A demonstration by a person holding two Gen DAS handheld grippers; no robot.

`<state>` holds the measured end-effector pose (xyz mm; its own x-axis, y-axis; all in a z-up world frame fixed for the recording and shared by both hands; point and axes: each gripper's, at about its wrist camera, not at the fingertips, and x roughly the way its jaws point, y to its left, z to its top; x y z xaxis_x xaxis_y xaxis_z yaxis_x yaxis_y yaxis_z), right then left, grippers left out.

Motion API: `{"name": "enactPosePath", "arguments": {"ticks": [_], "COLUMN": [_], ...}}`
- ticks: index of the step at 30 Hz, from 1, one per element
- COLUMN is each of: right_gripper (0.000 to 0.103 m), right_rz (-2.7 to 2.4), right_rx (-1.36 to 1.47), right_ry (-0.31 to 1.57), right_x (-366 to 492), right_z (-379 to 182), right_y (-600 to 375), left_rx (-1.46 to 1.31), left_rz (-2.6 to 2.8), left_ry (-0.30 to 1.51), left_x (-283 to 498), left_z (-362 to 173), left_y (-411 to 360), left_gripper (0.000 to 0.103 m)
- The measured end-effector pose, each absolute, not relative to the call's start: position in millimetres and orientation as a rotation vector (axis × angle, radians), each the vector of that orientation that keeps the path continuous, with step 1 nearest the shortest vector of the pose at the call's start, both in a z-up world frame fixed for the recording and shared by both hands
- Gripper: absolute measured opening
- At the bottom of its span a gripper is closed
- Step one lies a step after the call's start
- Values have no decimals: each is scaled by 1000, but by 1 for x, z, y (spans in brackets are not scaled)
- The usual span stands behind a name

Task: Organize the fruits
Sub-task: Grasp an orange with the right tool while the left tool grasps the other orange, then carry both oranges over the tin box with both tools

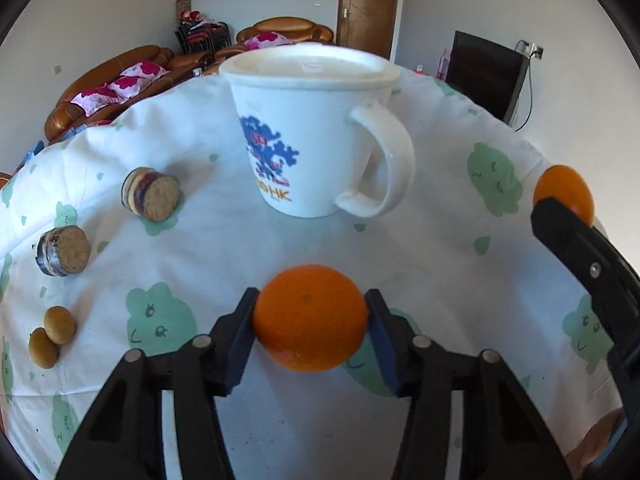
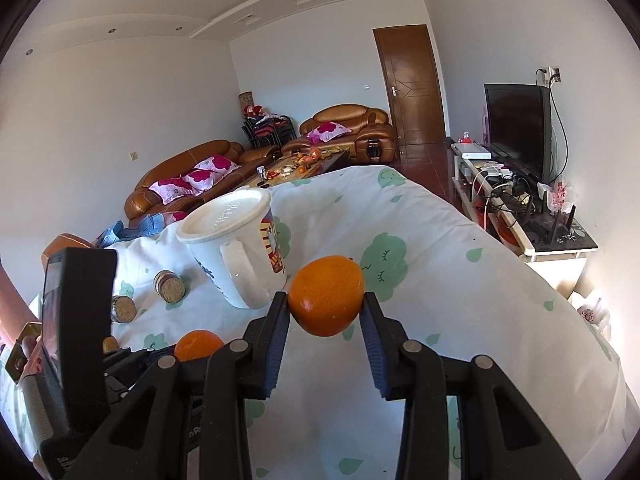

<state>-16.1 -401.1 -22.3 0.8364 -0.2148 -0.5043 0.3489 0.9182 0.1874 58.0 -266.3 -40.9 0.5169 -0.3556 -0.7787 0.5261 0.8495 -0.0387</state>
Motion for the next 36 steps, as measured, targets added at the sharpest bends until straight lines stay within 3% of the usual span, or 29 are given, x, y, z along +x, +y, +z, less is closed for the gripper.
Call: {"name": "enactPosePath", "arguments": {"ticks": [7,17,36], "right_gripper": [38,38,38], "right_rz": [-288,-288,-338], "right_rx": [271,213,110], "right_ry": [489,448,450], "right_x": [-18,-24,-27], "right_z": [-22,-17,-14], "right_y": [-400,-388,-338], "left_rx": [168,257,182], "left_rz": [-492,-337,-181], "left_ry": [858,645,614], "left_x": [52,14,22], "left_z": [-35,-12,-12], "left_y": [-255,-196,-54], "left_gripper": [50,50,50]}}
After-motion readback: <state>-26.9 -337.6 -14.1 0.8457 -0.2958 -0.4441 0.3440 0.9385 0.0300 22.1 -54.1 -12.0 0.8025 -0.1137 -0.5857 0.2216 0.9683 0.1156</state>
